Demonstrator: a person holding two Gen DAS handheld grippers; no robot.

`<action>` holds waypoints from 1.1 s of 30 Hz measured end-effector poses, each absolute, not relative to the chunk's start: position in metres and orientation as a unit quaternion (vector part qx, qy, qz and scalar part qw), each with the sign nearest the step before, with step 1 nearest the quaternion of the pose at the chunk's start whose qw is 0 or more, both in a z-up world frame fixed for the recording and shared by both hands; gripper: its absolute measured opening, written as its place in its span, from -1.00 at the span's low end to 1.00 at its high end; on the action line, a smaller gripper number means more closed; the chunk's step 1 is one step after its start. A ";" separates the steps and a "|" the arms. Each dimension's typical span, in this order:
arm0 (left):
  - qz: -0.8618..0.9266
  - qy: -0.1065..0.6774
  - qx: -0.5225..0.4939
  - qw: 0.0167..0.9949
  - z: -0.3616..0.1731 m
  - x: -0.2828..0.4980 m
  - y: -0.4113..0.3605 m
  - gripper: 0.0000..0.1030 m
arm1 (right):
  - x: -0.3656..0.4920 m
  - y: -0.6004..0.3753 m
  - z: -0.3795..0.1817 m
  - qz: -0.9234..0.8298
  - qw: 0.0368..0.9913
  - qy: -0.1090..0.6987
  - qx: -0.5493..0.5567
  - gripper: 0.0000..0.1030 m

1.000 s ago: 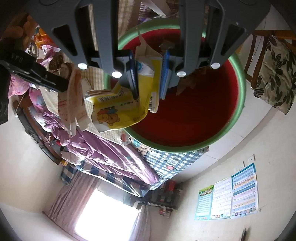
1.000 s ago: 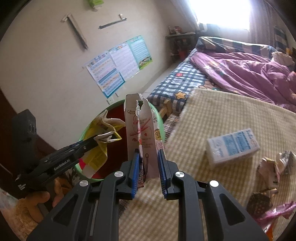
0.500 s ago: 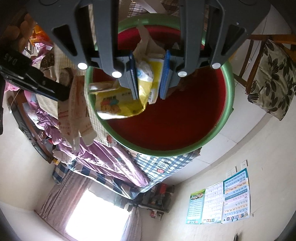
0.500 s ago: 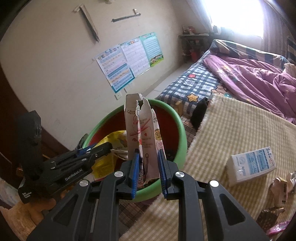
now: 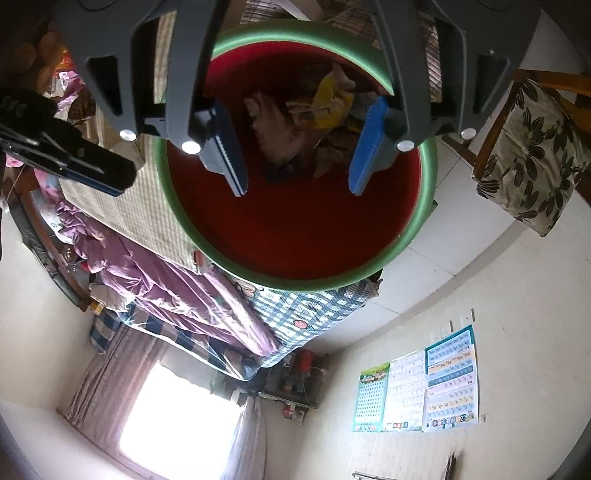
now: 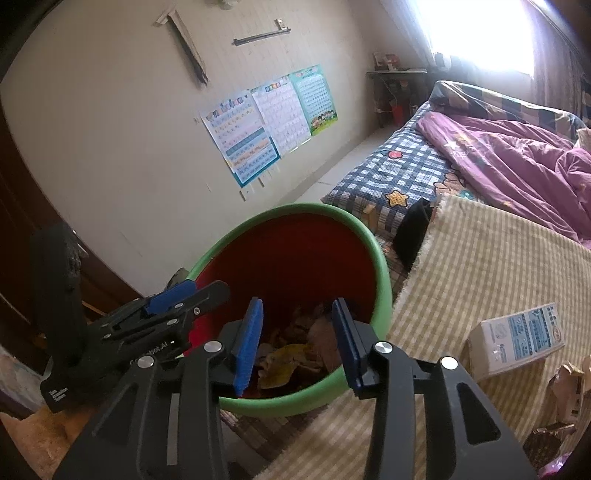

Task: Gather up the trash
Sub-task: 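Open both grippers over the bucket to drop the items, then return both grippers to the trash on the mat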

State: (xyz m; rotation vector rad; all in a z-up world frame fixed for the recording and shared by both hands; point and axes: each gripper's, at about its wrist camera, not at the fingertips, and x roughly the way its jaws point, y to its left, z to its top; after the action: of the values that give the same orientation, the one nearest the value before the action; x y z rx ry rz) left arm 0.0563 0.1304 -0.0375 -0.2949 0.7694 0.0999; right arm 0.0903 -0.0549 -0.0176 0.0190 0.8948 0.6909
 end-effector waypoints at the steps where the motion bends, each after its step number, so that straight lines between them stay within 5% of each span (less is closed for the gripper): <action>1: 0.047 0.375 -0.143 0.915 -0.037 0.056 0.128 0.06 | 0.089 -0.059 -0.017 0.325 0.845 0.424 0.012 -0.24; 15: -0.022 0.391 -0.109 0.913 -0.037 0.059 0.062 0.06 | 0.076 -0.190 -0.016 0.217 0.874 0.433 0.036 -0.22; 21: -0.061 0.407 -0.098 0.906 -0.042 0.056 0.017 0.06 | 0.086 -0.286 -0.012 0.118 0.895 0.426 0.063 -0.06; 27: -0.088 0.422 -0.088 0.898 -0.048 0.050 -0.025 0.13 | 0.110 -0.345 -0.035 0.069 0.882 0.461 0.073 0.30; 33: -0.114 0.436 -0.090 0.888 -0.052 0.047 -0.059 0.23 | 0.122 -0.355 -0.064 0.085 0.863 0.496 0.050 0.33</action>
State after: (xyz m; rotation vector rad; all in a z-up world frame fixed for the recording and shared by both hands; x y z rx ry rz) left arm 0.0465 -0.0594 -0.0516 -0.1870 0.9058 -0.2364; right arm 0.1221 -0.3548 -0.0641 0.1055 1.0390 0.1774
